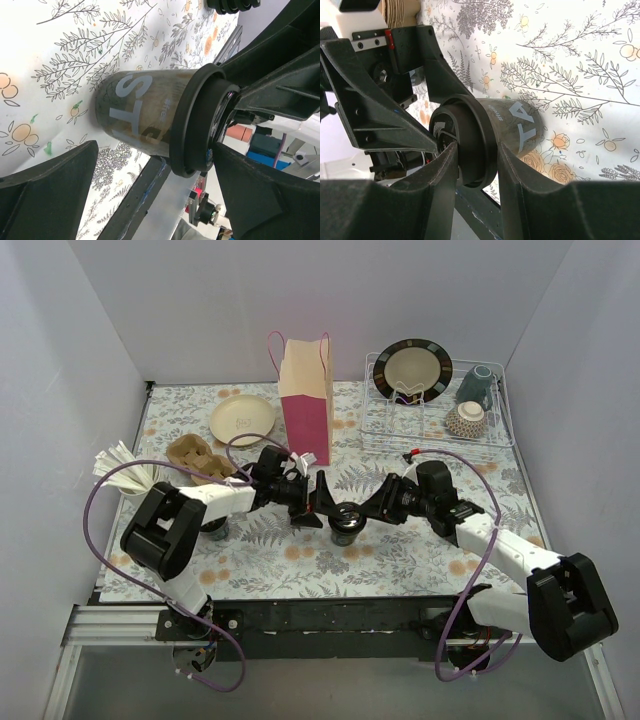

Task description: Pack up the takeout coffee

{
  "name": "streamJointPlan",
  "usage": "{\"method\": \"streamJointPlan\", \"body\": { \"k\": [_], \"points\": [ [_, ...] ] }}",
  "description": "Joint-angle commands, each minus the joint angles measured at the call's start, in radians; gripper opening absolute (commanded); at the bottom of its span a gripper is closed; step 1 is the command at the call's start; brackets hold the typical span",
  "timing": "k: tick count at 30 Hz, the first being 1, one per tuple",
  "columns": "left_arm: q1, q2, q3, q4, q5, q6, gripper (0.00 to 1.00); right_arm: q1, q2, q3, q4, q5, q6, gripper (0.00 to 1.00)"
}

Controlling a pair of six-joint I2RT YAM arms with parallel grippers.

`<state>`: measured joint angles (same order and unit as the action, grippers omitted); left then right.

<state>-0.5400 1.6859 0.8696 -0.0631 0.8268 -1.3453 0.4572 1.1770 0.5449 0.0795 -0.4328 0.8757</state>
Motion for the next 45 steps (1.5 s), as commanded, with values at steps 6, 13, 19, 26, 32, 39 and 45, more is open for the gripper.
{"method": "streamJointPlan", "body": {
  "k": [6, 13, 19, 26, 32, 39, 45],
  "points": [
    [-0.008, -0.101, -0.030, -0.014, -0.095, -0.054, 0.95, 0.041, -0.079, -0.020, 0.012, 0.135, 0.089, 0.25],
    [-0.031, -0.129, -0.035, -0.012, -0.170, -0.103, 0.93, 0.092, -0.117, -0.051, 0.031, 0.201, 0.140, 0.27],
    [-0.069, -0.121, -0.031, 0.009, -0.201, -0.138, 0.91, 0.129, -0.132, -0.049, 0.022, 0.264, 0.161, 0.28],
    [-0.100, -0.144, -0.067, 0.003, -0.281, -0.173, 0.87, 0.167, -0.154, -0.036, -0.015, 0.344, 0.180, 0.28],
    [-0.101, -0.154, -0.069, 0.017, -0.331, -0.198, 0.81, 0.199, -0.166, -0.048, -0.024, 0.396, 0.218, 0.27],
    [-0.101, -0.134, -0.073, 0.005, -0.339, -0.178, 0.72, 0.207, -0.175, -0.042, -0.015, 0.384, 0.201, 0.33],
    [-0.098, -0.077, -0.063, -0.033, -0.310, -0.100, 0.68, 0.205, -0.209, 0.013, -0.078, 0.373, 0.117, 0.52]
  ]
}}
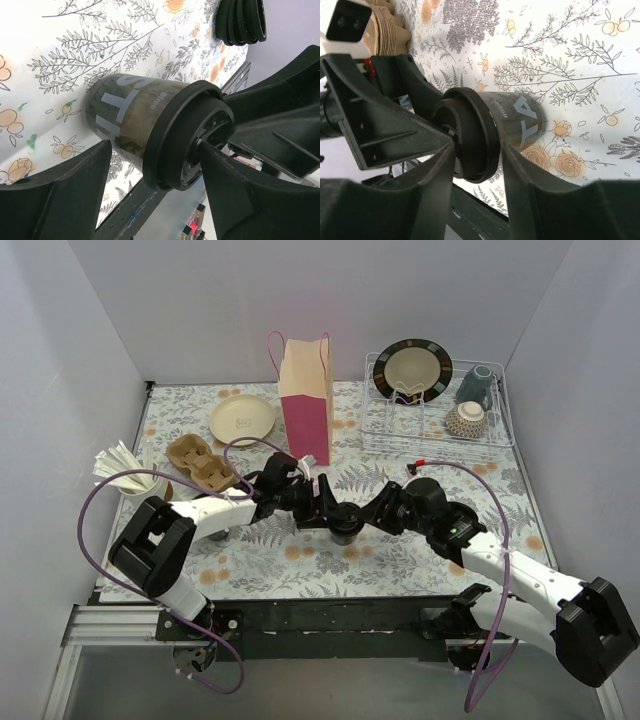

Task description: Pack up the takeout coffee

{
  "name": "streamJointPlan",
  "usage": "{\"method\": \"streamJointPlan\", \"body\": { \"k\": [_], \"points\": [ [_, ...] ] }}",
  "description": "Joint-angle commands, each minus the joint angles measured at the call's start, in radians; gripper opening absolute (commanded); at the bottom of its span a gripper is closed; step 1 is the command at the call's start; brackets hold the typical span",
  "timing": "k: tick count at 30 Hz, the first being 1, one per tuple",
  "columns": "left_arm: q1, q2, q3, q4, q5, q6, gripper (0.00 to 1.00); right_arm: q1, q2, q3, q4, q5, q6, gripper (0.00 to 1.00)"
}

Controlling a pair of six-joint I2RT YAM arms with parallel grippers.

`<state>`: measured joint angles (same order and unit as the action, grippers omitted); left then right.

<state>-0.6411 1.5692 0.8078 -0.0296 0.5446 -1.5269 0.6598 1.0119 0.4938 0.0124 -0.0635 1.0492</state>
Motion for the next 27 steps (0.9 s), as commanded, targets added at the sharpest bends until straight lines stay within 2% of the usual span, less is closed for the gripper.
{"method": "streamJointPlan", "body": {
  "k": [1, 5, 10, 13, 14, 15, 20, 23, 27],
  "points": [
    [0.003, 0.052, 0.002, -0.072, -0.023, 0.091, 0.67, 0.001, -0.048, 0.074, -0.037, 0.005, -0.067, 0.53],
    [0.012, 0.094, 0.024, -0.092, 0.002, 0.142, 0.65, 0.000, -0.076, 0.094, -0.095, 0.001, -0.126, 0.59],
    [0.023, 0.137, 0.071, -0.131, 0.027, 0.191, 0.63, -0.064, -0.107, 0.114, -0.161, -0.030, -0.238, 0.57],
    [0.027, 0.158, 0.083, -0.147, 0.044, 0.209, 0.63, -0.216, -0.108, 0.066, -0.091, -0.252, -0.334, 0.53],
    [0.027, 0.163, 0.083, -0.150, 0.048, 0.212, 0.63, -0.259, -0.102, 0.031, -0.071, -0.388, -0.350, 0.51],
    [0.029, 0.173, 0.083, -0.156, 0.051, 0.218, 0.63, -0.326, -0.096, 0.007, -0.039, -0.460, -0.379, 0.49],
    [0.037, 0.198, 0.090, -0.184, 0.074, 0.264, 0.63, -0.370, -0.015, -0.064, 0.121, -0.743, -0.425, 0.50],
    [0.038, 0.216, 0.090, -0.191, 0.075, 0.274, 0.63, -0.373, 0.001, -0.115, 0.297, -0.809, -0.344, 0.53],
    [0.038, 0.232, 0.080, -0.188, 0.081, 0.271, 0.62, -0.373, 0.027, -0.138, 0.328, -0.809, -0.342, 0.54]
  ]
}}
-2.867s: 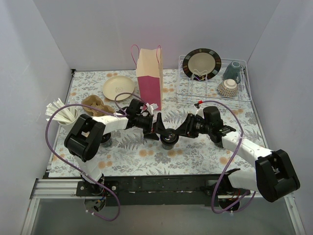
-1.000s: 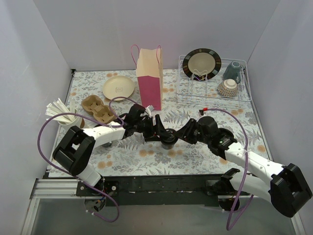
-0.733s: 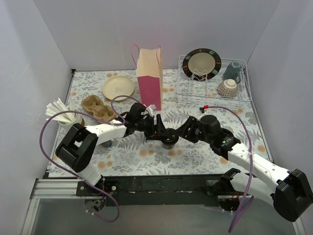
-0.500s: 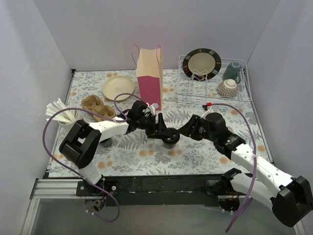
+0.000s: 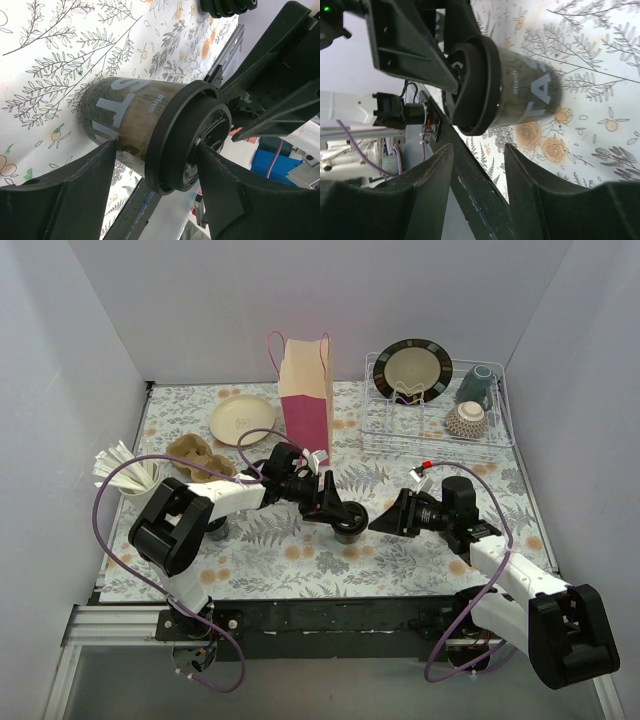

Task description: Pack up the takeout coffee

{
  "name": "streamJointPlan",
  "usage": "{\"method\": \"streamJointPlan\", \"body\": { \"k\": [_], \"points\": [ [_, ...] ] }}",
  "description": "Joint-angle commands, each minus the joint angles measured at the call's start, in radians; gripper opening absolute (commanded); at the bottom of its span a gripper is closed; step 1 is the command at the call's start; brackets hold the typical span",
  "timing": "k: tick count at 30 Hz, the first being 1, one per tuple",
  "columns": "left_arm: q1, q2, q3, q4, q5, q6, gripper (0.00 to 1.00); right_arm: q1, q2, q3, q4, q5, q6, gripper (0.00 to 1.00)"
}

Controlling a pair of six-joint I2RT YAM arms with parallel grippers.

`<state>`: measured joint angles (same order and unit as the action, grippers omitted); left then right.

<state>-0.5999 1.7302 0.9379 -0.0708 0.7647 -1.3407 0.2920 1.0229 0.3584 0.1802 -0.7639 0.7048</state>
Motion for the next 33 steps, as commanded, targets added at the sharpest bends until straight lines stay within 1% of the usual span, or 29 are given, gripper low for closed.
{"method": "streamJointPlan", "body": {
  "k": [1, 4, 10, 23, 30, 33],
  "points": [
    [-0.005, 0.072, -0.053, -0.144, -0.139, 0.084, 0.61, -0.004, 0.034, -0.004, 0.162, -0.113, -0.002, 0.54],
    [-0.003, 0.080, -0.056, -0.144, -0.136, 0.087, 0.61, -0.004, 0.074, -0.015, 0.209, -0.141, -0.001, 0.53],
    [-0.005, 0.101, -0.053, -0.144, -0.130, 0.092, 0.61, -0.005, 0.149, 0.004, 0.220, -0.152, -0.027, 0.50],
    [-0.003, 0.121, -0.059, -0.145, -0.130, 0.106, 0.59, -0.004, 0.204, 0.037, 0.205, -0.098, -0.044, 0.40],
    [-0.003, 0.132, -0.054, -0.147, -0.127, 0.110, 0.59, -0.005, 0.217, 0.057, 0.208, -0.081, -0.041, 0.37],
    [-0.003, 0.138, -0.053, -0.147, -0.125, 0.112, 0.58, -0.005, 0.223, 0.059, 0.191, -0.063, -0.044, 0.34]
  ]
}}
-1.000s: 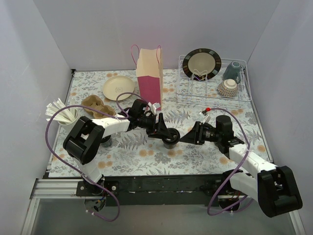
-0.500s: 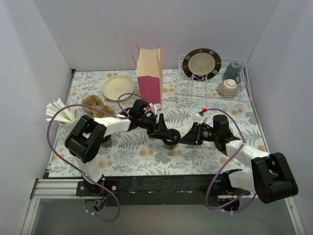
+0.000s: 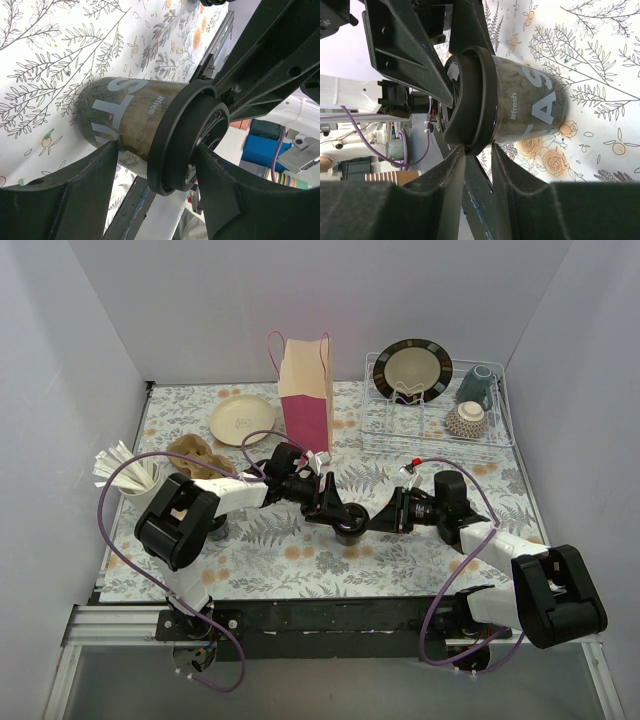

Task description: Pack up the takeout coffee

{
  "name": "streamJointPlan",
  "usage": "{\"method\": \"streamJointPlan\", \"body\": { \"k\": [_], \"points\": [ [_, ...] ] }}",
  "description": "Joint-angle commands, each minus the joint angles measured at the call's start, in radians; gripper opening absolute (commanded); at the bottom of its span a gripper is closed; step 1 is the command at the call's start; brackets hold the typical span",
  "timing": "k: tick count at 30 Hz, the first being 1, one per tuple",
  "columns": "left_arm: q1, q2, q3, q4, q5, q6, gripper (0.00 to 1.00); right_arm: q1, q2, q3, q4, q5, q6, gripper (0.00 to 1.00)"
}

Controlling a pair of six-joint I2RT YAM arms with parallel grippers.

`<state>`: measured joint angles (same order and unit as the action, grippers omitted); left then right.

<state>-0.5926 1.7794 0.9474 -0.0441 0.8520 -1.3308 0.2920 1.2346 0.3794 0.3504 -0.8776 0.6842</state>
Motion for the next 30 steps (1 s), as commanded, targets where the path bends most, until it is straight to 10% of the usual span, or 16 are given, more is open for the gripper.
{"method": "streamJointPlan", "body": {
  "k": [1, 16, 30],
  "points": [
    [-0.010, 0.092, -0.062, -0.174, -0.211, 0.101, 0.58, -0.004, 0.012, 0.033, 0.012, 0.069, -0.026, 0.31],
    [-0.012, 0.135, -0.073, -0.171, -0.218, 0.110, 0.56, -0.004, 0.058, -0.129, 0.044, 0.198, 0.014, 0.10],
    [-0.012, 0.153, -0.073, -0.180, -0.249, 0.117, 0.55, -0.004, 0.052, -0.198, -0.077, 0.364, 0.083, 0.10]
  ]
}}
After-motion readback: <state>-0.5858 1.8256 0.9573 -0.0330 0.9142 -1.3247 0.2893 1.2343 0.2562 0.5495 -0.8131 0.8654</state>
